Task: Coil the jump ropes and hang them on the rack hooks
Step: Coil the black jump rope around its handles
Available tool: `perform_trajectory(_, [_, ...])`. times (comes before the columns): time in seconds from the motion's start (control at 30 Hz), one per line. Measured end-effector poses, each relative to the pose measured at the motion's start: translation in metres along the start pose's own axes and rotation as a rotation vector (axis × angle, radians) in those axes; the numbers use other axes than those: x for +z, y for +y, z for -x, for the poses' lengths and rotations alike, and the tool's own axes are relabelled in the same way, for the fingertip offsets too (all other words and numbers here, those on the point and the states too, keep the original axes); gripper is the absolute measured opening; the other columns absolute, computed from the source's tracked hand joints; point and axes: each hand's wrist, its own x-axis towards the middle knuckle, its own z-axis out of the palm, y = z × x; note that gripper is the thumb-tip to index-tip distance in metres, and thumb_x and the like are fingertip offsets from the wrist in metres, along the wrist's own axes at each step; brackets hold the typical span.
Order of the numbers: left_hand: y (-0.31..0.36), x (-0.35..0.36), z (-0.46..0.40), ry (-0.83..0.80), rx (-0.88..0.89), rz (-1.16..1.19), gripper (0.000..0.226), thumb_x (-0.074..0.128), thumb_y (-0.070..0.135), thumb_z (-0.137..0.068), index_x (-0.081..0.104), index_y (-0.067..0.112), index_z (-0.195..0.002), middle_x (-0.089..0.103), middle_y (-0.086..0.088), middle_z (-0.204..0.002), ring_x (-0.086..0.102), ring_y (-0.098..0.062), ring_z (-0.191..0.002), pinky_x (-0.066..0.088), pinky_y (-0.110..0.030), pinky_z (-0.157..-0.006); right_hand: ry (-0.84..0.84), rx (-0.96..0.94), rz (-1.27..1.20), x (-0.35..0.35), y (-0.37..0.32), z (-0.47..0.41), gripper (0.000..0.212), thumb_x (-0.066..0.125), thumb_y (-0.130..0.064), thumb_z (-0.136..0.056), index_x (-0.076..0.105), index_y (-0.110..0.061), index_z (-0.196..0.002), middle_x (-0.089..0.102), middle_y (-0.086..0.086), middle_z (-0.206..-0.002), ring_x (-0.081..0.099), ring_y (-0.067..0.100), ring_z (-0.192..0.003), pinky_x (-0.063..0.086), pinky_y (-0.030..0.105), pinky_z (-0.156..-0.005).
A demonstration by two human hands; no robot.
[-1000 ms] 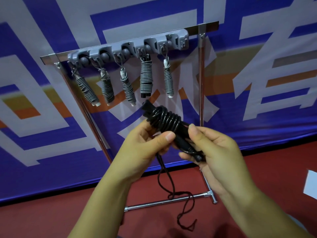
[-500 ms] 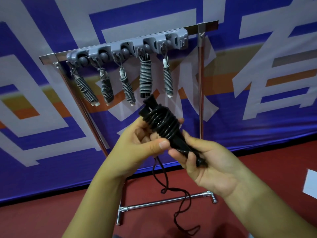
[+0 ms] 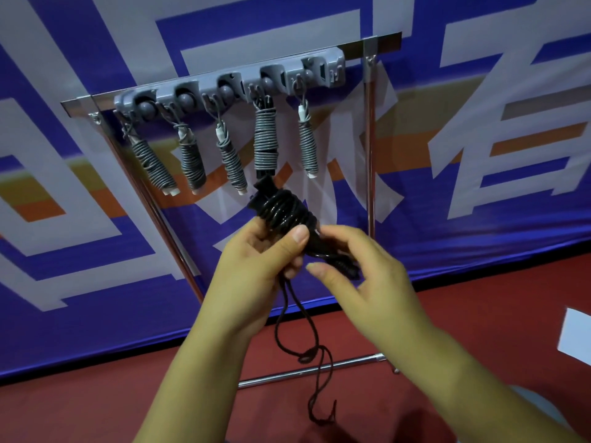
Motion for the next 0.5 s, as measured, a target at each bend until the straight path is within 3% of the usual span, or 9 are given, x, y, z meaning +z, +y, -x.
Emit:
perform_trajectory(0.1, [0.002, 0.006, 0.004, -0.066, -0.064, 0.148, 0.019, 0.062, 0.014, -0.078, 0.064, 0.005, -0.095, 0.056, -0.007, -0.08, 0.048, -0.005, -0.054, 0.041, -0.014, -0.048, 0.026, -0.025, -0.029, 0.003, -0.001, -0.001, 0.037, 0.056, -0.043, -0.085, 0.053, -0.036, -0.12, 0.06, -0.025, -0.107, 0.058, -0.01, -0.102, 0.043, 0.004, -0.083])
perform_trajectory(0.17, [0.003, 0.006, 0.005, -0.09, -0.062, 0.156, 0.02, 0.062, 0.014, -0.078, 0.062, 0.005, -0.096, 0.057, -0.006, -0.08, 0.048, -0.004, -0.054, 0.041, -0.014, -0.048, 0.012, 0.001, -0.143, 0.002, -0.005, -0.001, 0.028, 0.063, -0.039, -0.086, 0.058, -0.039, -0.113, 0.067, -0.019, -0.102, 0.065, -0.003, -0.094, 0.048, 0.009, -0.078])
perform_trajectory(0.33, [0.011, -0.006, 0.003, -0.238, -0.069, 0.128, 0.027, 0.058, 0.005, -0.079, 0.057, 0.007, -0.105, 0.062, 0.002, -0.077, 0.055, -0.007, -0.06, 0.046, -0.017, -0.053, -0.031, 0.227, -0.496, -0.008, -0.024, -0.007, 0.029, 0.059, -0.032, -0.073, 0.062, -0.034, -0.102, 0.072, -0.007, -0.089, 0.07, 0.015, -0.066, 0.056, 0.023, -0.058])
perform_trajectory(0.4, [0.012, -0.013, -0.001, -0.302, -0.104, 0.155, 0.038, 0.068, -0.002, -0.078, 0.055, 0.007, -0.112, 0.064, 0.001, -0.079, 0.057, -0.009, -0.062, 0.048, -0.018, -0.056, -0.031, 0.274, -0.564, -0.01, -0.026, -0.01, 0.028, 0.061, -0.031, -0.072, 0.065, -0.027, -0.099, 0.073, 0.001, -0.088, 0.068, 0.017, -0.063, 0.056, 0.026, -0.057])
perform_trajectory(0.5, [0.008, -0.022, -0.009, -0.34, -0.164, 0.196, 0.055, 0.083, 0.014, -0.065, 0.059, 0.006, -0.114, 0.065, -0.007, -0.09, 0.06, -0.012, -0.065, 0.05, -0.021, -0.059, -0.028, 0.342, -0.6, -0.01, -0.025, -0.012, 0.027, 0.061, -0.028, -0.073, 0.067, -0.019, -0.098, 0.074, 0.006, -0.086, 0.066, 0.017, -0.061, 0.057, 0.029, -0.06])
